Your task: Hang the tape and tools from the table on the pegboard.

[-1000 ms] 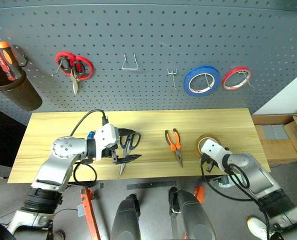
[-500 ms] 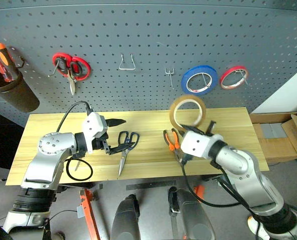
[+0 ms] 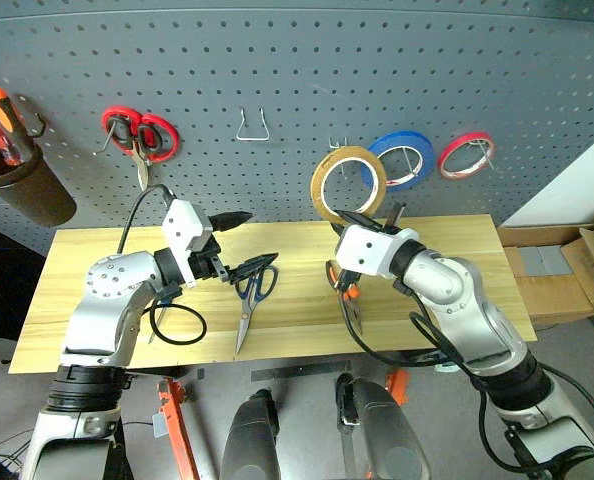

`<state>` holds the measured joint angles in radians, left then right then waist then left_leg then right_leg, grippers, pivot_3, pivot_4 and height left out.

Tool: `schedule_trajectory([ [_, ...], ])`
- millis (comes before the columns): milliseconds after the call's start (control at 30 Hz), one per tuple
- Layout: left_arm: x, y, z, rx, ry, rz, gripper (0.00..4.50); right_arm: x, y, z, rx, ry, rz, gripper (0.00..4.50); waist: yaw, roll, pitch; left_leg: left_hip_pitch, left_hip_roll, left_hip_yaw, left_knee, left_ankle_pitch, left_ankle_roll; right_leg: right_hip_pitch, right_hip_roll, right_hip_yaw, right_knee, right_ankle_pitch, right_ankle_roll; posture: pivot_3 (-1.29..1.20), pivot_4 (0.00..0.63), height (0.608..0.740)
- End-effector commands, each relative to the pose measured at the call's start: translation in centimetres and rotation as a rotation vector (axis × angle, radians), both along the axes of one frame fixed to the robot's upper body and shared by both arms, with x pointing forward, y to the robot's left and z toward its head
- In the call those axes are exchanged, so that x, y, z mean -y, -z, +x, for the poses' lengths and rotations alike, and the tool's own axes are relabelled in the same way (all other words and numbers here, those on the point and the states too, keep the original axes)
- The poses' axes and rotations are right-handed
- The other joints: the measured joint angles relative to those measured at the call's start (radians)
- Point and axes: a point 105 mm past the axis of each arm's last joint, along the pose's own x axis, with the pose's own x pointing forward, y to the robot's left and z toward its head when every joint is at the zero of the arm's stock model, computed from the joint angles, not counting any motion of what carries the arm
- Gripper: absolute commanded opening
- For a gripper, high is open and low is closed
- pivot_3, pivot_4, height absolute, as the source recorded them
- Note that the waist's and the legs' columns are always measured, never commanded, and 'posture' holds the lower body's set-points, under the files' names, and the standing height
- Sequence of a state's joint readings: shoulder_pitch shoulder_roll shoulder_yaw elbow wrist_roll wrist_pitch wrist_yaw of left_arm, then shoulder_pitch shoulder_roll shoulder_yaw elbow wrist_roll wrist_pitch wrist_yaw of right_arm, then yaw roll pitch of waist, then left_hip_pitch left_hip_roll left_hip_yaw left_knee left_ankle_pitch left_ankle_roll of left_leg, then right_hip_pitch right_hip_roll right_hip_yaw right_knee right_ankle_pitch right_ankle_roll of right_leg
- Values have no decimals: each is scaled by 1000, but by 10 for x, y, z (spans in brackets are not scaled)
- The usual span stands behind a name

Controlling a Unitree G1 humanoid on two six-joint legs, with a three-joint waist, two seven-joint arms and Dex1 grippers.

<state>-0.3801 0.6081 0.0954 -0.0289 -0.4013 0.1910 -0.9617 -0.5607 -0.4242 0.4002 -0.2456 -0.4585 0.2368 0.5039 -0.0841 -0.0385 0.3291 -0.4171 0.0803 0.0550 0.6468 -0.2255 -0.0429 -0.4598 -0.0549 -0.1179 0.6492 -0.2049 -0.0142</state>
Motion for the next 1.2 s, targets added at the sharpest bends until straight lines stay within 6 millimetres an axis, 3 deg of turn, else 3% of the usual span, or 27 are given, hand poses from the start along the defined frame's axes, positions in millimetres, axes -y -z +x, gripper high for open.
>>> schedule_trajectory([
  [33, 3, -23, -7, 91, 43, -53, 4500, -3, -12, 8, 85, -16, -11, 272, 0, 0, 0, 0, 0, 0, 0, 0, 0, 0, 0, 0, 0, 0, 0, -213, 263, 740],
  [433, -7, -28, -1, 104, -3, -66, 4500, -4, -3, 36, 115, 7, -27, 272, 1, 0, 0, 1, 0, 0, 1, 0, 0, 0, 0, 0, 2, 3, -5, -206, 261, 740],
  [667, -17, -17, -3, 98, -9, 4, 4500, -2, 6, 18, 64, -2, 27, 2551, 1, 0, -1, 1, 0, 0, 1, 1, 0, 1, 0, 0, 2, 3, -5, -208, 262, 740],
  [833, -27, 0, -7, 78, 7, 109, 4500, 3, 27, 0, -116, 44, 129, 4278, 2, 0, -2, 2, 0, 0, 1, 1, 0, 0, 0, 0, 3, 3, -5, -213, 265, 740],
  [1000, -39, 29, -25, -40, 139, 284, 4500, 11, 83, -11, -624, 252, 440, 4399, 0, -2, -5, 3, 1, -1, 4, 1, -1, 0, 0, 0, 9, 1, -1, -221, 268, 740],
  [1200, -46, 38, -27, -72, 214, 406, 4500, 10, 108, -5, -795, 425, 571, 4399, -3, -3, -5, 2, 3, -3, 14, 2, -2, 0, 0, -1, 14, 2, -5, -223, 262, 740],
])
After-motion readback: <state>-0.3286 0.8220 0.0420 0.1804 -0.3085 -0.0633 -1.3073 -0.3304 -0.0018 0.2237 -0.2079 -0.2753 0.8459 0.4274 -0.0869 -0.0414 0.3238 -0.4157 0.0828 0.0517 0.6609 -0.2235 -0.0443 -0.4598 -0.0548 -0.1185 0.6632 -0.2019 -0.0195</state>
